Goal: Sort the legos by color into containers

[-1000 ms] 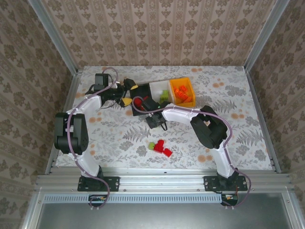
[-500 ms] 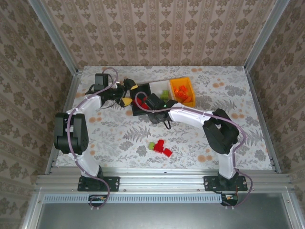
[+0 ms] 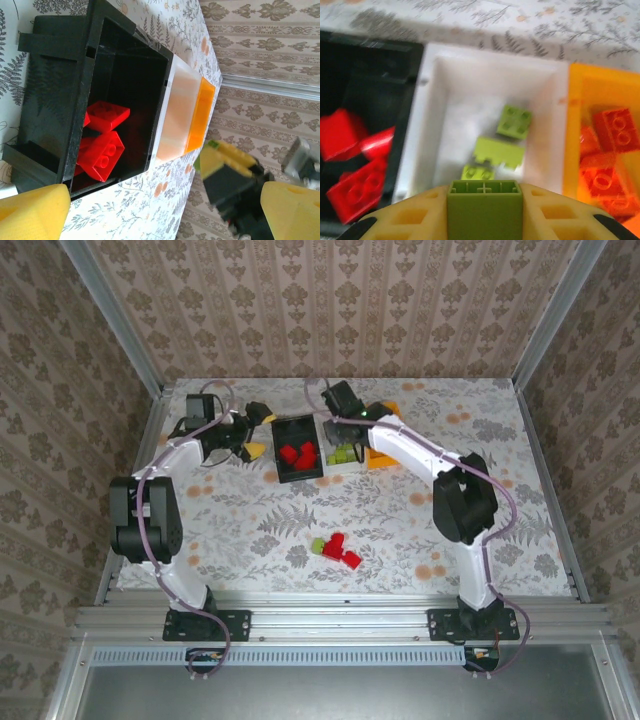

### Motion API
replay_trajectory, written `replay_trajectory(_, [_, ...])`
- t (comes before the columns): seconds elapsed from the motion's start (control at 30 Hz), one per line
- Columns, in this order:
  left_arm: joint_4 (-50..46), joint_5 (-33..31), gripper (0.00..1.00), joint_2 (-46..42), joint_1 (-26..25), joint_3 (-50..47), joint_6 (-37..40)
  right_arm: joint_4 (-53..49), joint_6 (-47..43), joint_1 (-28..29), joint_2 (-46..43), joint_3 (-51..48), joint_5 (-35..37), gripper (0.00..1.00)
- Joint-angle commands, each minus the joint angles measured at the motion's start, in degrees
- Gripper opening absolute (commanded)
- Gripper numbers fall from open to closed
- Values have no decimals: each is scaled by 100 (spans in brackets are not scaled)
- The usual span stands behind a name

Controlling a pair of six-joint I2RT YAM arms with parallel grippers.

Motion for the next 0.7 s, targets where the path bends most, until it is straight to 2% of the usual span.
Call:
replay_trajectory(0.0, [90,36,100,4,-4,72,18,-528,-194,-152,399,406,-231,36])
replay_trajectory(0.13, [140,57,100,33,-17,63,-32,-882,-347,-229,706,929,-304,37])
replay_trajectory(0.27, [143,70,100,39,-47,82,-10,-1002,-386,-229,775,1012,-319,38])
replay_trajectory(0.3, [142,66,100,39,-56,80,-1,-1006,-371,-224,756,993,-317,41])
replay_trajectory(0.37, [142,67,100,22,-85,86,16,-997,-377,-229,683,944,-310,56])
replay_trajectory(0.4, [134,66,100,27,-113,90,25,-990,-373,-229,615,904,-308,59])
replay_trajectory(0.57, [84,77,100,39,-330,126,73,-919,-205,-110,-53,383,-59,59])
replay_trajectory(0.67, [-193,-13,100,13,-514,244,315,-584,-9,128,-881,-704,39,55])
